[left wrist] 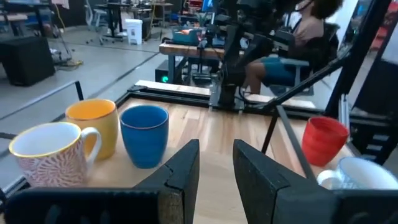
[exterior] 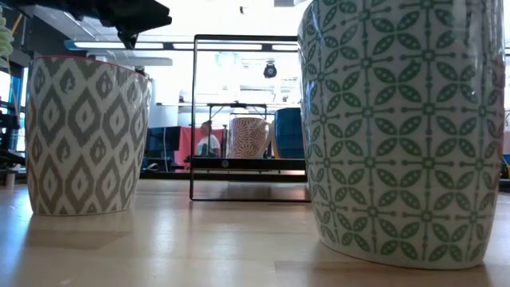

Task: Place coffee mugs
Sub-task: Put the brown cup on the shelf aligned with the other blue cup

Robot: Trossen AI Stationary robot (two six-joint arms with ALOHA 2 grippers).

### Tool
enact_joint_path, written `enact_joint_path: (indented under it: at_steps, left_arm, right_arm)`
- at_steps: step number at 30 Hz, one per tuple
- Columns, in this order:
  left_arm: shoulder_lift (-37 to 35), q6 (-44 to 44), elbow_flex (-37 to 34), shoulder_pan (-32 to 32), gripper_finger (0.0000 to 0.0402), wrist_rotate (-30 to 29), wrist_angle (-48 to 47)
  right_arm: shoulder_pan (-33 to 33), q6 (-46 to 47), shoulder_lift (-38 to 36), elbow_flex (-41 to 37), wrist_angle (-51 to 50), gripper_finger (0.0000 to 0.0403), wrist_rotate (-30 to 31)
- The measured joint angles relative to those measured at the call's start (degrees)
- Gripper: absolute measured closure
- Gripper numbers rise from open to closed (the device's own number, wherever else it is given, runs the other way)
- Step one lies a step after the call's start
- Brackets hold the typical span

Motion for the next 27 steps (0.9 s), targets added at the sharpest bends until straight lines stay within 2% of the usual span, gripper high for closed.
enact_joint_path:
  at_steps: [2,6,10,15,19,24,27]
  left_arm:
    - [0.0,0.32,0.0,0.0,0.0316,-0.82,-0.02]
    - [0.0,-5.64,0.0,0.04,0.0308,-4.37,-3.0]
    - [0.07,-12.55,0.0,0.04,0.029,-4.26,-11.53]
    - [1.44,-18.67,0.34,0.04,0.0263,-3.14,-15.78]
    - [4.25,-19.31,5.38,0.04,0.0248,-3.12,-25.25]
    - [11.3,-19.13,12.54,0.04,0.0245,-2.75,-41.2]
    - [15.36,-19.17,14.87,0.04,0.0245,-2.73,-45.97]
  right_arm:
    - [-1.07,0.79,-1.0,-1.63,1.71,0.0261,0.57]
    - [-3.22,0.52,-1.54,-2.83,1.81,0.0261,-1.13]
    - [-4.67,0.63,-1.54,-2.87,0.09,0.0261,-2.28]
    - [-6.06,0.35,-1.54,-2.87,-0.08,0.0261,-2.19]
    - [-7.08,0.04,-1.54,-2.87,-0.91,0.026,-2.6]
    - [-7.67,-0.68,-1.54,-2.87,-2.41,0.026,-4.64]
    - [-7.67,-0.69,-1.54,-2.87,-3.28,0.026,-4.71]
